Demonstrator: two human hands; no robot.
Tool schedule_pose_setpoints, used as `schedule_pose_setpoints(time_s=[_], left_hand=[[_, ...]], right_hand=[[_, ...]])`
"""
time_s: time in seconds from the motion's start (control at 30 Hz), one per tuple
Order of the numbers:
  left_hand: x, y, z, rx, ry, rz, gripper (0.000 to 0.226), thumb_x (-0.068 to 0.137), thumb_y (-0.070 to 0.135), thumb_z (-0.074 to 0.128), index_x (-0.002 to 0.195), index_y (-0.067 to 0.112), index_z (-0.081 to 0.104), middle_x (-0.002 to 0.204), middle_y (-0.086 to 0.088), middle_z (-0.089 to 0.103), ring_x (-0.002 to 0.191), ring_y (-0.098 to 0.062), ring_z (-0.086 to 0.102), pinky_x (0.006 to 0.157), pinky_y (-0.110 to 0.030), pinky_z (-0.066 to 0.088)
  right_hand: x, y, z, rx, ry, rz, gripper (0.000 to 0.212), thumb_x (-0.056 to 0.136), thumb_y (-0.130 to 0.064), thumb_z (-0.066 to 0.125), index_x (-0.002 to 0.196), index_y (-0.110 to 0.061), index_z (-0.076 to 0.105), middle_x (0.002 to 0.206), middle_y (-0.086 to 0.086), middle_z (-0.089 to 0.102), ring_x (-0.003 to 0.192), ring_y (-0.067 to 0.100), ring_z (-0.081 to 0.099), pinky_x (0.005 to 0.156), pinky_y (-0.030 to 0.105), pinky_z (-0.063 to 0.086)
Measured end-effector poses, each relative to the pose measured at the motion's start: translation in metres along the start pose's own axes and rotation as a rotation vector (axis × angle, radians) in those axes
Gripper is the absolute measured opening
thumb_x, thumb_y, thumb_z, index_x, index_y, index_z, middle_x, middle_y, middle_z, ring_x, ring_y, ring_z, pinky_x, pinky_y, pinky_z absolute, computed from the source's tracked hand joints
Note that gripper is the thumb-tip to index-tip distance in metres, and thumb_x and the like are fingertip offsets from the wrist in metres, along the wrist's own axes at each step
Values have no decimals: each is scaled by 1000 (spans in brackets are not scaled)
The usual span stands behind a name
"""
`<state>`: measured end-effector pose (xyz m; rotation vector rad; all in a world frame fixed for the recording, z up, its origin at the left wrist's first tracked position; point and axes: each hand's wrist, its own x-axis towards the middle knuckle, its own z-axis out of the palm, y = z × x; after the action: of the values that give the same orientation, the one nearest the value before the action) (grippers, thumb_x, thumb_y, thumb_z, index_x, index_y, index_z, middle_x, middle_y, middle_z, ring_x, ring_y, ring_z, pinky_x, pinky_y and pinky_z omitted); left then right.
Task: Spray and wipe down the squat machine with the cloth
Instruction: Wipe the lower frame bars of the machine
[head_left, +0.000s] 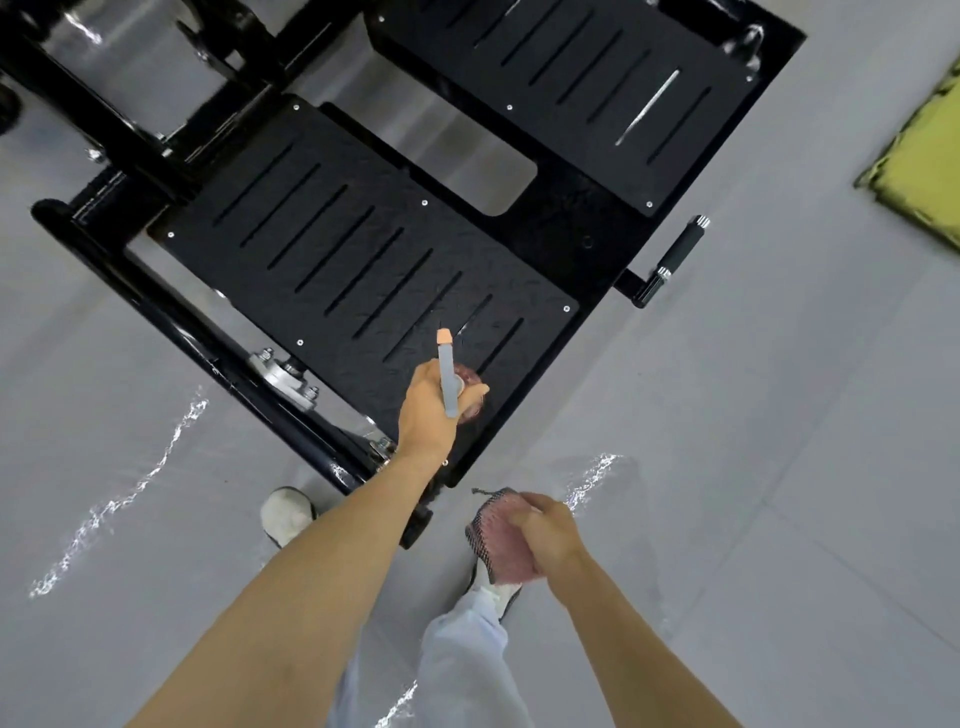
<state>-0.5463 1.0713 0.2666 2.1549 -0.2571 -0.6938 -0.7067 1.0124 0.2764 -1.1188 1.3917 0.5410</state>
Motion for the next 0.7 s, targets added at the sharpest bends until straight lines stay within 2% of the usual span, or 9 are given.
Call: schedule_pose_setpoints(time_s=[0.07, 0.13, 0.2, 0.27, 0.33, 0.43, 0.53, 0.63, 0.7], left_hand=[[3, -10, 2, 51, 15, -7, 48, 82, 12, 70, 124, 8, 49, 118, -10, 57, 104, -26, 58, 89, -38, 49], [8, -18, -1, 18, -46, -80, 68, 81, 15, 70, 140, 13, 37, 131, -10, 48, 115, -29, 53, 95, -41, 47], [10, -21, -8, 37, -155, -171, 102, 78, 23, 76, 153, 27, 7, 151, -5, 27, 133, -25, 36, 107, -43, 37], [1, -22, -18, 200, -261, -260, 124, 76, 33, 79, 148, 29, -22, 160, -3, -4, 146, -24, 10, 116, -47, 22], [-19, -25, -33, 307, -358, -390, 125, 78, 45, 73, 144, 24, -30, 158, -10, -15, 147, -27, -1, 118, -46, 13], [-51, -38, -52, 268, -445, -622, 107, 83, 64, 55, 151, 19, -14, 159, -13, 2, 145, -30, 13, 116, -41, 20], [-75, -49, -72, -68, -542, -862, 89, 80, 74, 44, 148, 18, 29, 143, -6, 42, 127, -21, 46, 102, -39, 39], [-82, -54, -85, -362, -506, -876, 72, 75, 71, 55, 120, 16, 61, 118, -1, 65, 108, -17, 62, 91, -36, 50], [-78, -49, -93, -470, -412, -835, 46, 83, 52, 63, 108, 14, 67, 107, -4, 70, 100, -20, 65, 87, -35, 53]], right_hand=[[1, 1, 0, 58, -15, 5, 45, 89, -15, 63, 133, -13, 52, 130, 7, 56, 117, 27, 55, 101, 39, 45], [2, 3, 2, 80, -48, 18, 52, 90, -16, 65, 138, -8, 46, 132, 8, 54, 120, 28, 53, 103, 41, 44], [0, 2, 4, 46, -64, 11, 44, 89, -13, 65, 129, -1, 55, 120, 11, 61, 112, 29, 59, 98, 42, 48], [-4, -1, 9, 26, -59, 0, 31, 88, -10, 65, 117, 2, 63, 106, 11, 65, 105, 30, 62, 94, 42, 51], [-10, -3, 15, 17, -69, -3, 28, 89, -8, 63, 117, -2, 62, 109, 10, 64, 108, 31, 60, 96, 44, 50], [-22, -12, 30, 16, -106, -11, 31, 92, -6, 57, 122, -10, 55, 121, 9, 59, 114, 29, 55, 100, 49, 46], [-30, -22, 49, 77, -157, -12, 30, 93, 2, 50, 120, -9, 52, 119, 12, 59, 113, 30, 56, 99, 48, 47], [-35, -35, 70, 130, -221, -51, 25, 93, 7, 46, 110, -10, 54, 108, 11, 62, 103, 28, 59, 85, 40, 52], [-39, -47, 83, 117, -258, -82, 23, 93, 7, 47, 105, -12, 55, 106, 11, 64, 99, 25, 62, 74, 33, 53]])
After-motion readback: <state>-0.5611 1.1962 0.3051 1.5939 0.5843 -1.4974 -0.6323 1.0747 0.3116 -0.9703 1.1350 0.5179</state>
